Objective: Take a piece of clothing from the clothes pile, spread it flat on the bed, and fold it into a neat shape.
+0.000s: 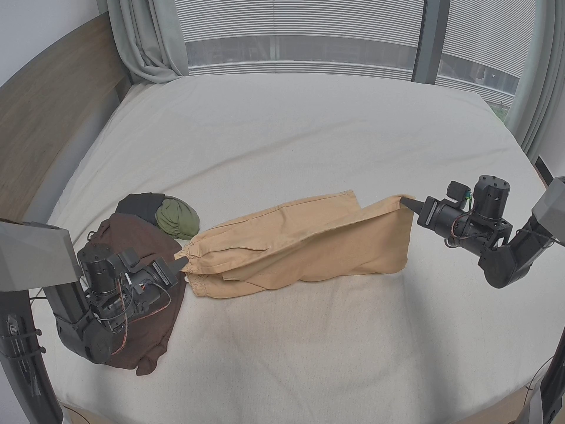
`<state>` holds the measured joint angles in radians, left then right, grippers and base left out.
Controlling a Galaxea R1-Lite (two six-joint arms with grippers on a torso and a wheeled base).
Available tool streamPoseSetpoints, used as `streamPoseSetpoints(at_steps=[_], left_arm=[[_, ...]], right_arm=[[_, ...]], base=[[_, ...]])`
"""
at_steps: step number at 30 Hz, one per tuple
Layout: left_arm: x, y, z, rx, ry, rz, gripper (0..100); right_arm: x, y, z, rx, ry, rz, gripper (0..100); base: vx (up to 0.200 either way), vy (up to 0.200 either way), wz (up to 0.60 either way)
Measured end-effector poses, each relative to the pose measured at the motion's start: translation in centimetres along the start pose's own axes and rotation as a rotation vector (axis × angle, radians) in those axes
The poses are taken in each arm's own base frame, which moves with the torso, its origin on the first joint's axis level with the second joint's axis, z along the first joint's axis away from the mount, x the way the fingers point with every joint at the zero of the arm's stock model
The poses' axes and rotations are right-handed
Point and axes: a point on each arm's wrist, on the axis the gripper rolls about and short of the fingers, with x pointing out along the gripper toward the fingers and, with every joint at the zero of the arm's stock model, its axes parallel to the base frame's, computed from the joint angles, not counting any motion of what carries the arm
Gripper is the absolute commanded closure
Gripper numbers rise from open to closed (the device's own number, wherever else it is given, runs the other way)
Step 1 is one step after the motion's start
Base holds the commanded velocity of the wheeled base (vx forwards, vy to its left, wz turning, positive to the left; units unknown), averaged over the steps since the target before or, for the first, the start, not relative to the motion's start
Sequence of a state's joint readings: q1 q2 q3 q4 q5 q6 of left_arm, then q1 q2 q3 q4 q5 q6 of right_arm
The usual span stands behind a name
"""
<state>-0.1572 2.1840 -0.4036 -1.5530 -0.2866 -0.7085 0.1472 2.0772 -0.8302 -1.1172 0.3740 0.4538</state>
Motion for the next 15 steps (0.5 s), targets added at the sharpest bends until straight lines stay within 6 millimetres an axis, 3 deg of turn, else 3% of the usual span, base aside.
streamPoseSetpoints(at_steps=[15], left_arm=[[1.1, 0.1, 0.7, -0.029, -0.064, 0.018, 100]], right_arm=[[3.2, -0.3, 2.4, -0.005, -0.014, 0.005, 100]], base=[[0.000, 0.000, 0.00]])
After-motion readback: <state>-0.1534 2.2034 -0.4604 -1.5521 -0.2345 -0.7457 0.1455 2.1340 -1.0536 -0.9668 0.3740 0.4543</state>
